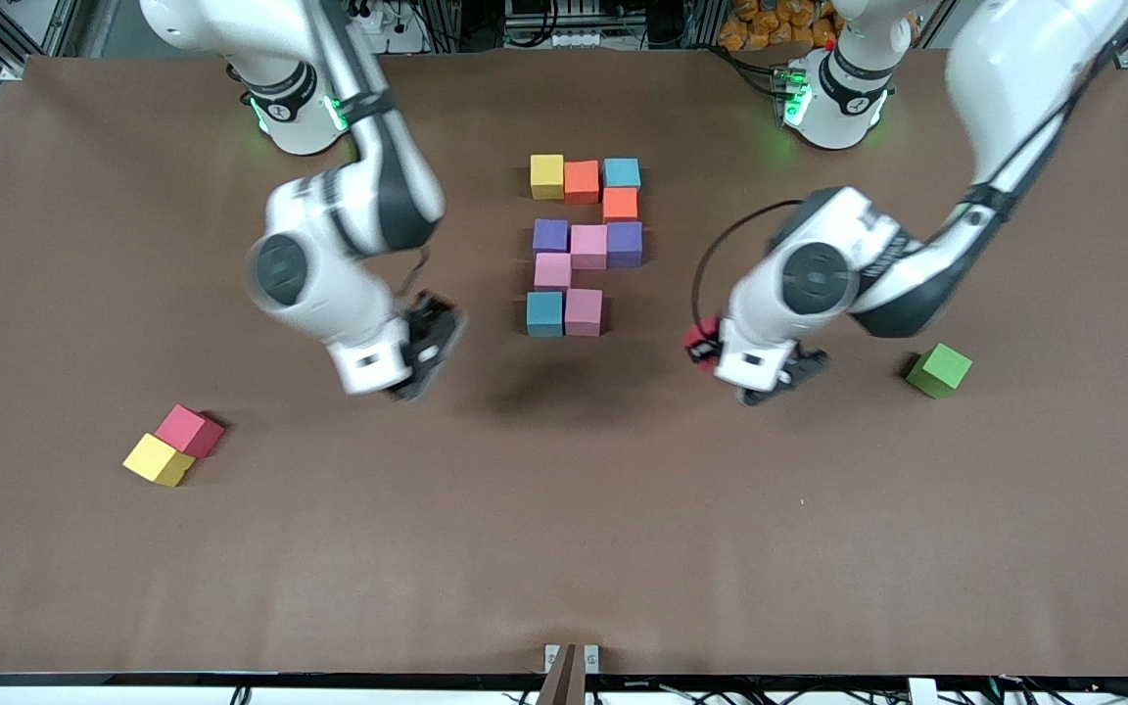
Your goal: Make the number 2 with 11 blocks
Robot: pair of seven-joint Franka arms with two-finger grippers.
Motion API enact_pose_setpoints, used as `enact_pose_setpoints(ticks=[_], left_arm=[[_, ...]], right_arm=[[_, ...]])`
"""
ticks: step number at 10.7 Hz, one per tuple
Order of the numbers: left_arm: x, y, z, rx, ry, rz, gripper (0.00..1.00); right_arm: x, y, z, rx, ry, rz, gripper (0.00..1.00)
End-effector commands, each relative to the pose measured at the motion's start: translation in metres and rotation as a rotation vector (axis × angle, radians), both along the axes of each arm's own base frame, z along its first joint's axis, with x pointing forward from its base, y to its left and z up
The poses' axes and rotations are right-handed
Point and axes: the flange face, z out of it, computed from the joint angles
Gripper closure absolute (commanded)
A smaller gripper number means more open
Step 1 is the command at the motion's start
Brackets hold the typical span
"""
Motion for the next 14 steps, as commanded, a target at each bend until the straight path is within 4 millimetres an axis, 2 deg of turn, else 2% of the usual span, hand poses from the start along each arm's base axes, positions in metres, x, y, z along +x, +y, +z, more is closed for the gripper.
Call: enact_pose_setpoints(ticks=[1, 2, 4, 5, 6, 8, 10, 11, 13, 14], left_arm=[[-0.016, -0.035, -0.013, 0.004, 0.055, 0.278, 1.0], [-0.022, -0.046, -0.019, 0.013, 0.066, 0.356, 1.0], [-0.035, -0.068, -0.042, 0.044, 0.075, 0.513, 1.0], [-0.043, -0.077, -0.057, 0.095, 0.072, 0.584, 1.0], [-0.049, -0.076, -0.074, 0.15, 0.073, 0.658, 1.0], [-0.058, -0.065, -0.094, 0.197, 0.083, 0.731, 1.0], [-0.058, -0.062, -0.094, 0.205, 0.081, 0.778, 1.0], [-0.058, -0.067, -0.092, 0.183, 0.074, 0.829, 1.0], [-0.055, -0.07, -0.088, 0.17, 0.068, 0.926, 1.0], [-0.054, -0.071, -0.087, 0.156, 0.066, 0.96, 1.0]], right_arm=[[0.02, -0.093, 0.026, 0.008, 0.012, -0.128, 0.0], [0.026, -0.139, 0.036, -0.018, 0.011, -0.207, 0.0], [0.023, -0.202, 0.069, -0.038, 0.028, -0.352, 0.0], [0.017, -0.216, 0.094, -0.067, 0.011, -0.406, 0.0], [0.004, -0.219, 0.123, -0.112, 0.034, -0.507, 0.0], [-0.029, -0.215, 0.179, -0.163, 0.071, -0.681, 0.0], [-0.059, -0.246, 0.223, -0.177, 0.087, -0.754, 0.0], [-0.076, -0.26, 0.247, -0.182, 0.079, -0.782, 0.0], [-0.109, -0.274, 0.282, -0.189, 0.082, -0.815, 0.0], [-0.114, -0.275, 0.294, -0.186, 0.074, -0.819, 0.0]])
